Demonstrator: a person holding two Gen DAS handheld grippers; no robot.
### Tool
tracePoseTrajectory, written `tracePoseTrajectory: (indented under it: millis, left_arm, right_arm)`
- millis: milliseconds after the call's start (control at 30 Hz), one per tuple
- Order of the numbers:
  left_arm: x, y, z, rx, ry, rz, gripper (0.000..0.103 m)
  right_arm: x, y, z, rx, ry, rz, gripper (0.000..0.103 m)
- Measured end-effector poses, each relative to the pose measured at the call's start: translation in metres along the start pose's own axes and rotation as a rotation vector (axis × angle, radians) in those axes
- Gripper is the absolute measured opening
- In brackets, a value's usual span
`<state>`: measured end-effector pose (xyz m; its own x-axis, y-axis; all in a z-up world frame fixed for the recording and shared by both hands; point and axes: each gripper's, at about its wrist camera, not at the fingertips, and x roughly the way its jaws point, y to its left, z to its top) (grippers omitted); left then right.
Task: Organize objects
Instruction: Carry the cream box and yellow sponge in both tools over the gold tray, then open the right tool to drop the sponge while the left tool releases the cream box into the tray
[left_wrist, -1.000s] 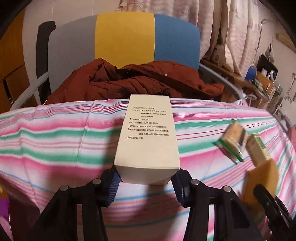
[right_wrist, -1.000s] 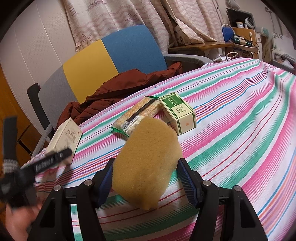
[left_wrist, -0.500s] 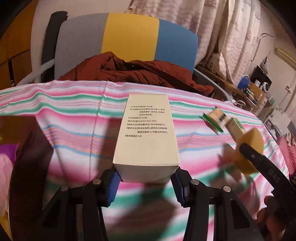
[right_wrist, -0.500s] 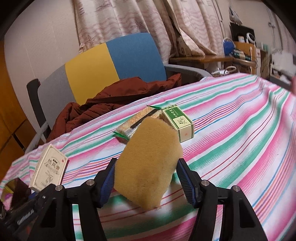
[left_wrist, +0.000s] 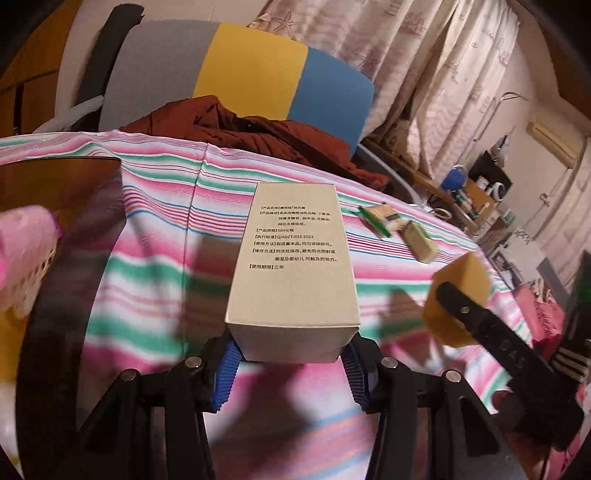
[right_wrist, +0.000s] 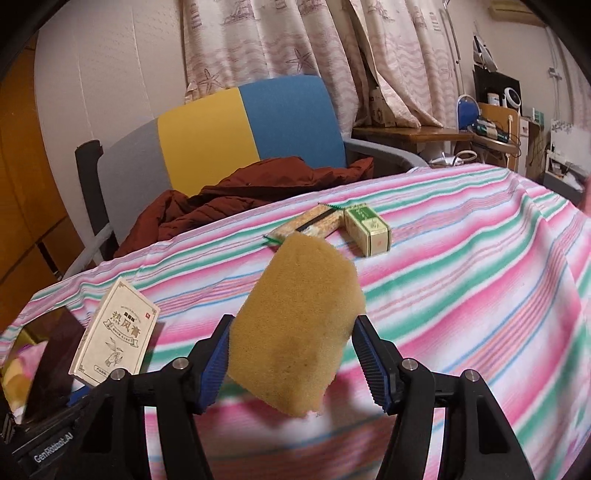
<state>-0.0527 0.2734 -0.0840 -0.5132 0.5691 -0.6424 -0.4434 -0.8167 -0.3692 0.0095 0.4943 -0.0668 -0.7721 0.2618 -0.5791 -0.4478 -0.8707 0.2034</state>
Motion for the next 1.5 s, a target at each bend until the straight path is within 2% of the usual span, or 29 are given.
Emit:
tracePoseTrajectory:
  millis: [233, 433, 600, 700, 900, 1133, 1400, 1500]
  left_arm:
    - [-0.048, -0.006, -0.021, 0.088, -0.046, -0.061, 0.051]
    - [-0.097, 0.016, -0.028, 0.056, -0.096, -0.093, 0.05]
    - [-0.138, 0.039, -0.024, 0.018, -0.156, -0.092, 0.05]
    - [-0.159, 0.059, -0.02, -0.01, -0.188, -0.065, 0.05]
    - [-0.191, 0.115, -0.014, -0.094, -0.221, 0.047, 0.051]
    - [-0.204, 0.177, -0.001, -0.161, -0.211, 0.171, 0.051]
    - [-0.202, 0.225, 0.004, -0.235, -0.15, 0.234, 0.051]
    - [-0.197, 0.236, 0.004, -0.24, -0.122, 0.25, 0.051]
  right_arm:
    - [-0.016, 0.002, -0.022, 0.034, 0.049, 0.029, 0.064]
    - [-0.034, 0.014, -0.04, 0.079, 0.063, 0.081, 0.064]
    - [-0.05, 0.048, -0.048, 0.052, 0.072, 0.171, 0.064]
    - [-0.063, 0.076, -0.047, 0.017, 0.066, 0.239, 0.064]
    - [-0.084, 0.14, -0.048, -0.09, 0.078, 0.39, 0.064]
    - [-0.093, 0.21, -0.065, -0.214, 0.167, 0.537, 0.064]
    - [-0.097, 0.259, -0.089, -0.344, 0.241, 0.617, 0.067]
    - [-0.094, 0.265, -0.098, -0.375, 0.271, 0.607, 0.071]
